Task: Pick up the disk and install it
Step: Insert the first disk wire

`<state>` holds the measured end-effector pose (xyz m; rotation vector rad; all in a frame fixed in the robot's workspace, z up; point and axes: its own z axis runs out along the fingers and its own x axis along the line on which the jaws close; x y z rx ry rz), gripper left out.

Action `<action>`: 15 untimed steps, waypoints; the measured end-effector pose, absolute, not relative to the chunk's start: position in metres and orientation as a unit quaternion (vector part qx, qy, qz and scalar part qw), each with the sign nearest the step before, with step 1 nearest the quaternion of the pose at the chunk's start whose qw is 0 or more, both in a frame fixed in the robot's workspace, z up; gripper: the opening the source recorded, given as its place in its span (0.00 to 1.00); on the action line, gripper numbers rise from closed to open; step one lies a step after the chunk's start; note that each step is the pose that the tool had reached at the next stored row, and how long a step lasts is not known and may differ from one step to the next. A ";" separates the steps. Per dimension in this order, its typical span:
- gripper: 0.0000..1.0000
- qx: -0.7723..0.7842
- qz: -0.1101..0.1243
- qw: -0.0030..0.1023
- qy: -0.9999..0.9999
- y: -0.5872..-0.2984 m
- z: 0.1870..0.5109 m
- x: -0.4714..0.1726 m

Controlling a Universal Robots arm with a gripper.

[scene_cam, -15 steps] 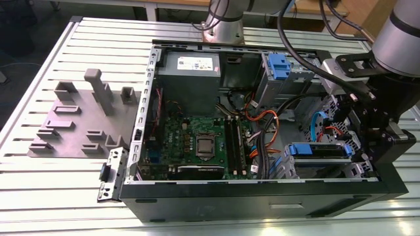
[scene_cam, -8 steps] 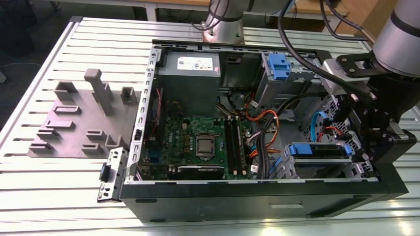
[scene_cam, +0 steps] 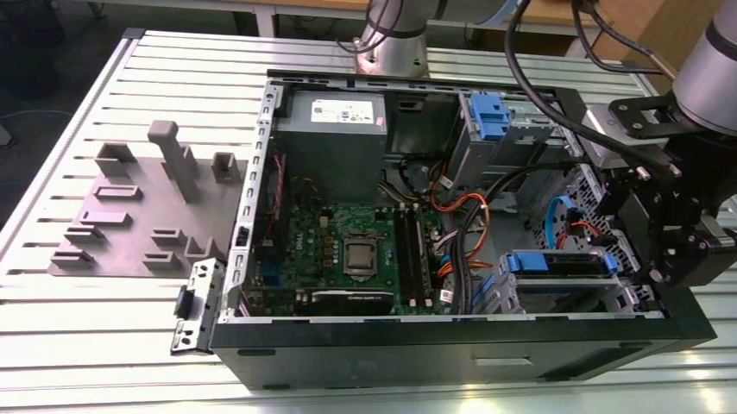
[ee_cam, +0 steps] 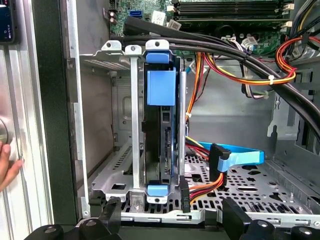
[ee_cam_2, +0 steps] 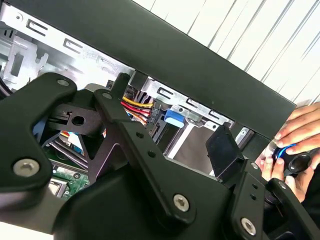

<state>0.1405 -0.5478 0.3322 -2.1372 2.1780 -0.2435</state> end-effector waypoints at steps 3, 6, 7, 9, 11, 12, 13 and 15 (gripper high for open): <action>0.88 -0.698 -0.080 0.040 0.711 -0.548 0.332 0.141; 0.88 -0.698 -0.079 0.040 0.711 -0.548 0.332 0.146; 0.88 -0.698 -0.079 0.040 0.711 -0.548 0.332 0.146; 0.88 -0.698 -0.080 0.040 0.711 -0.548 0.332 0.147; 0.88 -0.698 -0.080 0.040 0.711 -0.548 0.332 0.147; 0.88 -0.698 -0.079 0.040 0.711 -0.548 0.332 0.147; 0.88 -0.698 -0.079 0.040 0.711 -0.548 0.332 0.147; 0.88 -0.698 -0.079 0.040 0.711 -0.548 0.332 0.148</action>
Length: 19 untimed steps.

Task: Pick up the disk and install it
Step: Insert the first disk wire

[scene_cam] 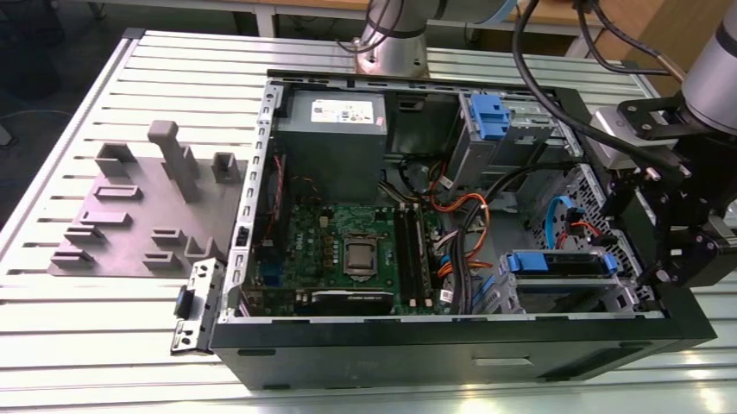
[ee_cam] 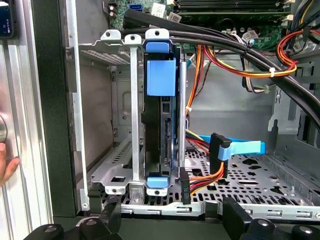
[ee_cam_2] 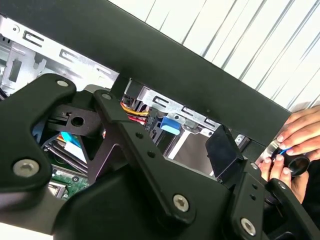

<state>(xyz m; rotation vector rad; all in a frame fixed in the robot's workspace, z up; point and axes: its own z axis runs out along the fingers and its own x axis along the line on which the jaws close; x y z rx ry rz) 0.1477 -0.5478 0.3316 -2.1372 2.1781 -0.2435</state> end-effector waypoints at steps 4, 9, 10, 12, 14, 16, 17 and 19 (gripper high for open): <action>0.88 -0.698 -0.080 0.040 0.711 -0.548 0.331 0.136; 0.88 -0.698 -0.079 0.040 0.711 -0.548 0.331 0.135; 0.88 -0.698 -0.080 0.040 0.711 -0.548 0.331 0.135; 0.88 -0.698 -0.080 0.040 0.711 -0.548 0.331 0.134; 0.88 -0.698 -0.079 0.040 0.711 -0.548 0.331 0.134; 0.88 -0.698 -0.078 0.039 0.711 -0.548 0.331 0.135; 0.88 -0.698 -0.077 0.038 0.711 -0.548 0.332 0.135; 0.88 -0.698 -0.074 0.034 0.711 -0.548 0.333 0.136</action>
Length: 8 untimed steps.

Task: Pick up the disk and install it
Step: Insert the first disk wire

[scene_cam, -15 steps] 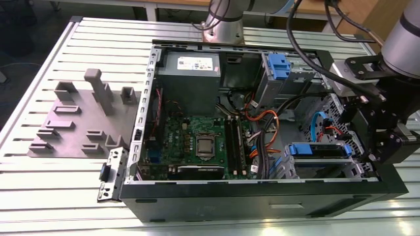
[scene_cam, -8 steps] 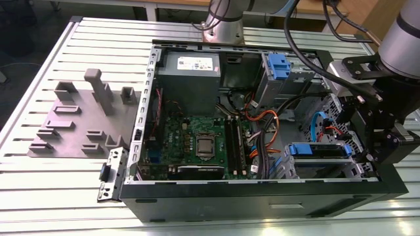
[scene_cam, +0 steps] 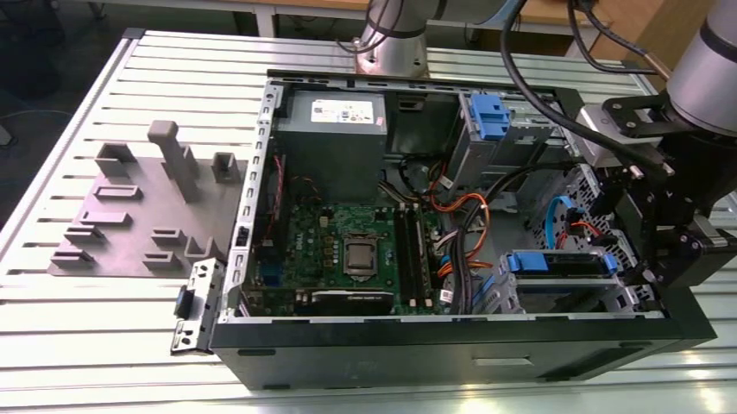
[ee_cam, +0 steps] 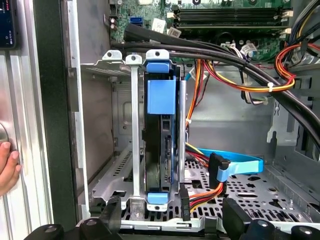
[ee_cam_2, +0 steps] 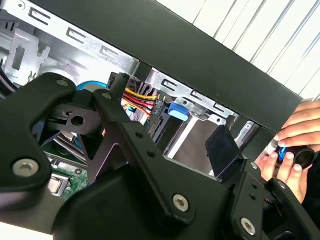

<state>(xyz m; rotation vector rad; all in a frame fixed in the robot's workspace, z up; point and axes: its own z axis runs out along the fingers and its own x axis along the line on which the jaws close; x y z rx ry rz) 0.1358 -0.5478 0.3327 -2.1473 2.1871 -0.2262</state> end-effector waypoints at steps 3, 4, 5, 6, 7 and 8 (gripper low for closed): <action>0.88 -0.699 -0.069 0.029 0.711 -0.548 0.333 0.137; 0.88 -0.699 -0.068 0.028 0.712 -0.548 0.333 0.137; 0.88 -0.699 -0.066 0.027 0.712 -0.548 0.333 0.138; 0.88 -0.699 -0.065 0.026 0.712 -0.548 0.333 0.138; 0.88 -0.699 -0.064 0.025 0.712 -0.548 0.333 0.138; 0.88 -0.699 -0.063 0.024 0.712 -0.548 0.333 0.139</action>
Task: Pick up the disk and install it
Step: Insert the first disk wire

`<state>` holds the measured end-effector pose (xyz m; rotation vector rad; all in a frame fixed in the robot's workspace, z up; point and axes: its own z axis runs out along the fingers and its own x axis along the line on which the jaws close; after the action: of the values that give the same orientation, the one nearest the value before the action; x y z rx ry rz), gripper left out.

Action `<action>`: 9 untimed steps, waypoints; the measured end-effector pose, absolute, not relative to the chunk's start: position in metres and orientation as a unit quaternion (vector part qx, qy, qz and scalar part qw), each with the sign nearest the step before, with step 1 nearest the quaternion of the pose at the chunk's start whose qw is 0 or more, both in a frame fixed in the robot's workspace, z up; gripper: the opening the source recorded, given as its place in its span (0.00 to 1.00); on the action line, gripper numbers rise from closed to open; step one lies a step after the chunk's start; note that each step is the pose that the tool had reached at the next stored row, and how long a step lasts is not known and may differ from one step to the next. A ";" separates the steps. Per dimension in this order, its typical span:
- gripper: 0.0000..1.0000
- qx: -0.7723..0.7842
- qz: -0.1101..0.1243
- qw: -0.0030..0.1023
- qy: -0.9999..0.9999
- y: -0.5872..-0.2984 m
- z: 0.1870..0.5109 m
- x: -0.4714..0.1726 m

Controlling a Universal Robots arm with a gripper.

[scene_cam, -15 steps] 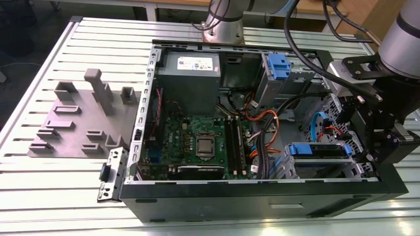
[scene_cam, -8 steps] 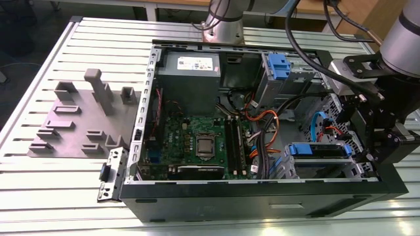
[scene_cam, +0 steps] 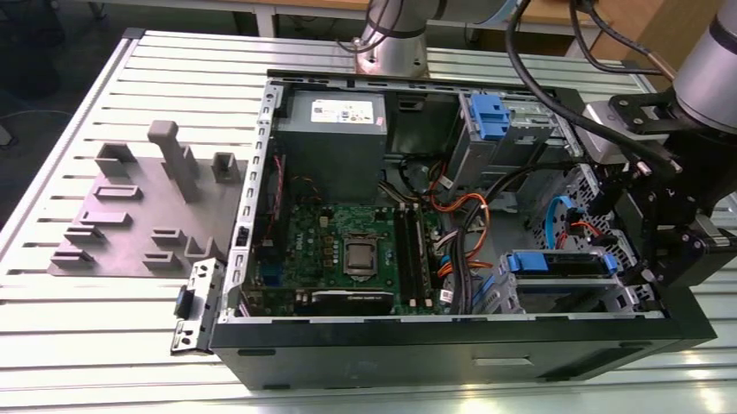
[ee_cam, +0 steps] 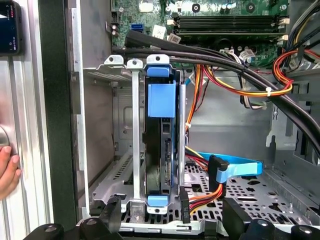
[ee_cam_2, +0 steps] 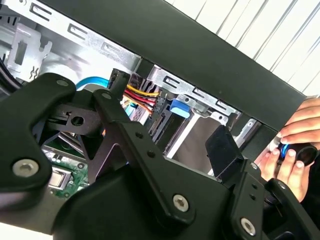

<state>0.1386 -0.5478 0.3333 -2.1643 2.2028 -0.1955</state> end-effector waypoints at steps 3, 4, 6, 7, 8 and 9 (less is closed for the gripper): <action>0.88 -0.700 -0.060 0.020 0.712 -0.548 0.333 0.140; 0.88 -0.700 -0.059 0.019 0.712 -0.548 0.333 0.140; 0.88 -0.700 -0.058 0.019 0.712 -0.548 0.333 0.140; 0.88 -0.700 -0.058 0.019 0.712 -0.548 0.333 0.140; 0.88 -0.700 -0.058 0.019 0.712 -0.548 0.333 0.140; 0.88 -0.700 -0.058 0.019 0.712 -0.548 0.333 0.140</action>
<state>0.1401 -0.5478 0.3334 -2.1721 2.2098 -0.1814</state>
